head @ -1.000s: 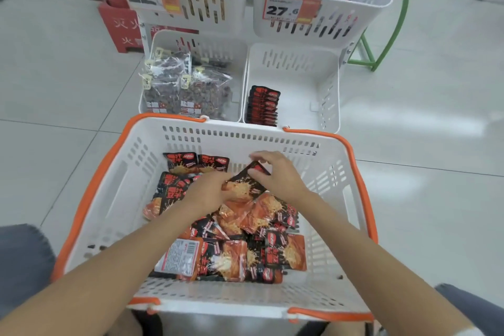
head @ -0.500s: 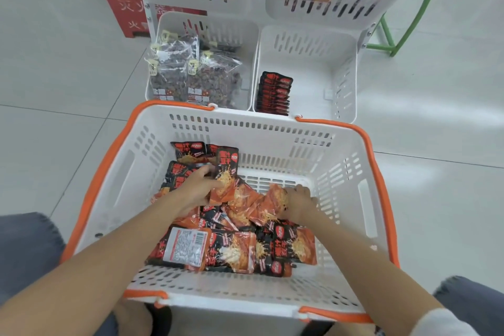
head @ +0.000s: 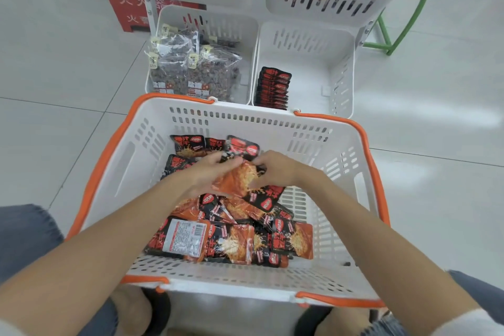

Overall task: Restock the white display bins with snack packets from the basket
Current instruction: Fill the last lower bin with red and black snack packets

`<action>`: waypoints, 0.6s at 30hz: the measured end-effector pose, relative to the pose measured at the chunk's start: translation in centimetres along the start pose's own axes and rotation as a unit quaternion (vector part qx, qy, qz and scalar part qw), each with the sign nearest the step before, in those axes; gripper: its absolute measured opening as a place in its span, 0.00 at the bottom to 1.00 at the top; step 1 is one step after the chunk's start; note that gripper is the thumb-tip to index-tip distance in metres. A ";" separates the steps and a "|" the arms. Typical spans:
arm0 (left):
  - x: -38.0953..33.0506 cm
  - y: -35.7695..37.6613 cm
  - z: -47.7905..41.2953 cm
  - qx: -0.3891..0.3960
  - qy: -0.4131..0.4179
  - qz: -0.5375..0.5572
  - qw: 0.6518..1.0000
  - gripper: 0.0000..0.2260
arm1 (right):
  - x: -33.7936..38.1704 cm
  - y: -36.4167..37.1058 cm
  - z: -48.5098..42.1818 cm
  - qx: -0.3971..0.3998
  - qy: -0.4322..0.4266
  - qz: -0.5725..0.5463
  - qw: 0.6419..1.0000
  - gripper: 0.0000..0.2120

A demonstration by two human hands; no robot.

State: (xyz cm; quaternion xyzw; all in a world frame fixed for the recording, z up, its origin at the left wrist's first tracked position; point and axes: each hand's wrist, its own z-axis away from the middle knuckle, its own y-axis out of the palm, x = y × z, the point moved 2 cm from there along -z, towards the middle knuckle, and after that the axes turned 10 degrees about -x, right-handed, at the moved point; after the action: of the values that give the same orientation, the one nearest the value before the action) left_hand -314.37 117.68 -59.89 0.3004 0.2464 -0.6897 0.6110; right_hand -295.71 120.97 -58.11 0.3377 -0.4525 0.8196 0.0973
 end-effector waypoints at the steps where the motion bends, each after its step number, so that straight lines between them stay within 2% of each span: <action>1: -0.2 0.5 0.1 -0.006 0.014 -0.003 1.000 0.19 | 0.4 0.1 -0.1 -0.043 -0.006 0.013 0.999 0.15; 2: -0.2 0.8 -0.1 -0.028 0.031 0.005 0.999 0.16 | 0.3 0.2 -0.3 -0.092 0.000 0.033 0.995 0.17; 4: -0.2 0.6 -0.4 -0.073 0.045 0.051 0.995 0.19 | -0.6 0.1 -0.2 -0.172 0.063 0.034 0.982 0.26; 6: 0.3 0.0 -1.0 -0.069 0.022 0.083 0.994 0.30 | -2.1 0.6 0.1 -0.172 0.163 -0.125 0.963 0.31; 7: 0.5 0.1 -0.8 -0.058 0.009 0.056 0.997 0.36 | -2.5 1.2 0.2 -0.158 0.189 -0.207 0.947 0.31; 8: 0.7 0.4 -0.5 -0.042 0.001 -0.005 0.999 0.39 | -2.6 1.7 0.3 -0.156 0.186 -0.247 0.938 0.30; 10: 1.7 0.9 -0.6 -0.029 -0.024 -0.113 0.993 0.38 | -2.4 2.2 0.3 -0.167 0.153 -0.291 0.930 0.27; 11: 2.4 0.9 -0.6 -0.025 -0.038 -0.127 0.991 0.38 | -2.1 2.2 0.2 -0.165 0.136 -0.328 0.920 0.26; 13: 4.3 -0.1 -2.8 -0.037 -0.056 -0.066 0.996 0.44 | -2.6 2.5 0.1 -0.167 0.144 -0.400 0.890 0.25; 14: 4.2 -0.2 -2.6 -0.044 -0.058 -0.034 0.997 0.42 | -3.5 3.0 0.1 -0.167 0.168 -0.390 0.890 0.25; 15: 3.8 -0.4 -2.4 -0.059 -0.054 0.002 0.997 0.37 | -4.7 3.7 0.2 -0.151 0.197 -0.307 0.919 0.26; 16: 3.3 -0.5 -1.7 -0.072 -0.056 0.028 0.995 0.30 | -5.9 4.8 0.7 -0.107 0.221 -0.166 0.955 0.29; 17: 2.9 -0.6 -1.1 -0.081 -0.056 0.045 0.994 0.25 | -7.3 6.1 1.1 -0.052 0.237 -0.033 0.969 0.32; 18: 2.6 -0.8 -0.8 -0.086 -0.058 0.060 0.993 0.25 | -8.3 7.4 1.8 -0.006 0.244 0.058 0.968 0.36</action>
State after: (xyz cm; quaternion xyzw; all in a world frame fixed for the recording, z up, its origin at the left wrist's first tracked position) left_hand -315.22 116.50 -62.36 0.2205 0.2506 -0.6442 0.6882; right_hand -292.09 116.52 -67.79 0.0998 -0.4389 0.8786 0.1597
